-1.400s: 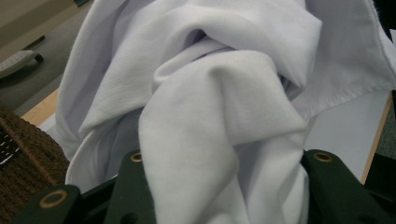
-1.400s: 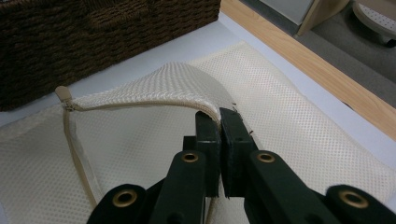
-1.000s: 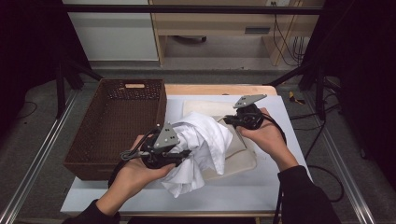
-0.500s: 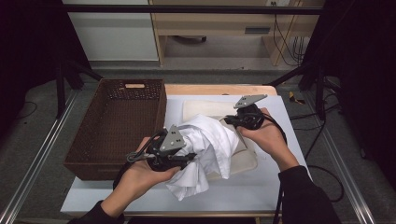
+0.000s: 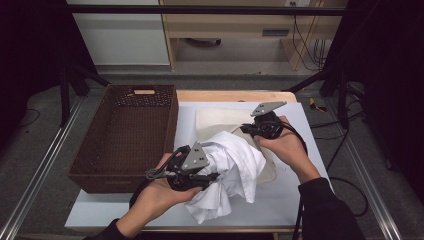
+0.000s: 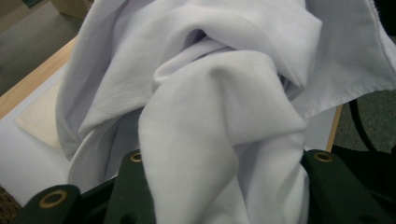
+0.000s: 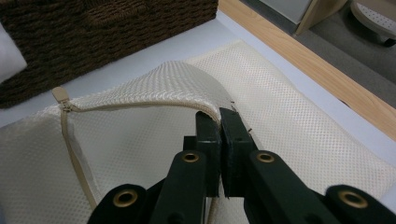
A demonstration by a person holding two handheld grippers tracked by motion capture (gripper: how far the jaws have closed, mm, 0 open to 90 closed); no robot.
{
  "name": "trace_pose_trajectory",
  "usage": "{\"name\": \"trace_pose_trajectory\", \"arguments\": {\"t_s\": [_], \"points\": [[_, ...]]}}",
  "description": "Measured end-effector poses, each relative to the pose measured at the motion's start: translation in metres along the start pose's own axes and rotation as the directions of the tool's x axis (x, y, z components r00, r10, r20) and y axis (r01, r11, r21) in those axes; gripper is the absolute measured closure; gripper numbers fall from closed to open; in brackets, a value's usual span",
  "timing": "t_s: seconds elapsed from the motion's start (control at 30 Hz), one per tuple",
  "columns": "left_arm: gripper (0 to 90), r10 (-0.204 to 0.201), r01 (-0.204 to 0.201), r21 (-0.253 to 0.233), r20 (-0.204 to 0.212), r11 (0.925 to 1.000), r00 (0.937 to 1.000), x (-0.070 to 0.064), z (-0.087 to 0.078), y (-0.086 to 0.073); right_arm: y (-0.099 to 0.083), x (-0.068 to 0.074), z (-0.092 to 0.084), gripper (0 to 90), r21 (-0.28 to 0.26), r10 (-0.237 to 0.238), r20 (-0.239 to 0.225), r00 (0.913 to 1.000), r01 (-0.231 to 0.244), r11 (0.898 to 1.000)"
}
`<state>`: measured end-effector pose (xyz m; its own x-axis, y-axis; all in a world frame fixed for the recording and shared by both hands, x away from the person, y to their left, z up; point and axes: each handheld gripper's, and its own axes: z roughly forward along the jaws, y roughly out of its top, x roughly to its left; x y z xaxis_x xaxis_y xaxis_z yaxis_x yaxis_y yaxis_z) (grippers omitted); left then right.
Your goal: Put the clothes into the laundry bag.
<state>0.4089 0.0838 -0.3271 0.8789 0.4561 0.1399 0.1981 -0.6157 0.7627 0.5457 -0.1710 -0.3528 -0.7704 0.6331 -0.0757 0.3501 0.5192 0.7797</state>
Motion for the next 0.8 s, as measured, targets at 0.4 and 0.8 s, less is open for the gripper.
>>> {"name": "trace_pose_trajectory", "arguments": {"t_s": [0.4,0.8], "points": [[55.7,-0.014,0.014,0.016,0.049,0.9998,0.9987,-0.008,0.030,-0.007,-0.001,0.001,0.000,87.9,-0.002,0.003,0.000,1.0000,-0.003,1.000],[55.6,-0.017,0.013,0.054,0.063,0.9984,0.9979,-0.008,0.058,-0.006,-0.003,0.003,0.000,87.9,-0.005,-0.008,-0.003,1.0000,0.008,1.000]]}}
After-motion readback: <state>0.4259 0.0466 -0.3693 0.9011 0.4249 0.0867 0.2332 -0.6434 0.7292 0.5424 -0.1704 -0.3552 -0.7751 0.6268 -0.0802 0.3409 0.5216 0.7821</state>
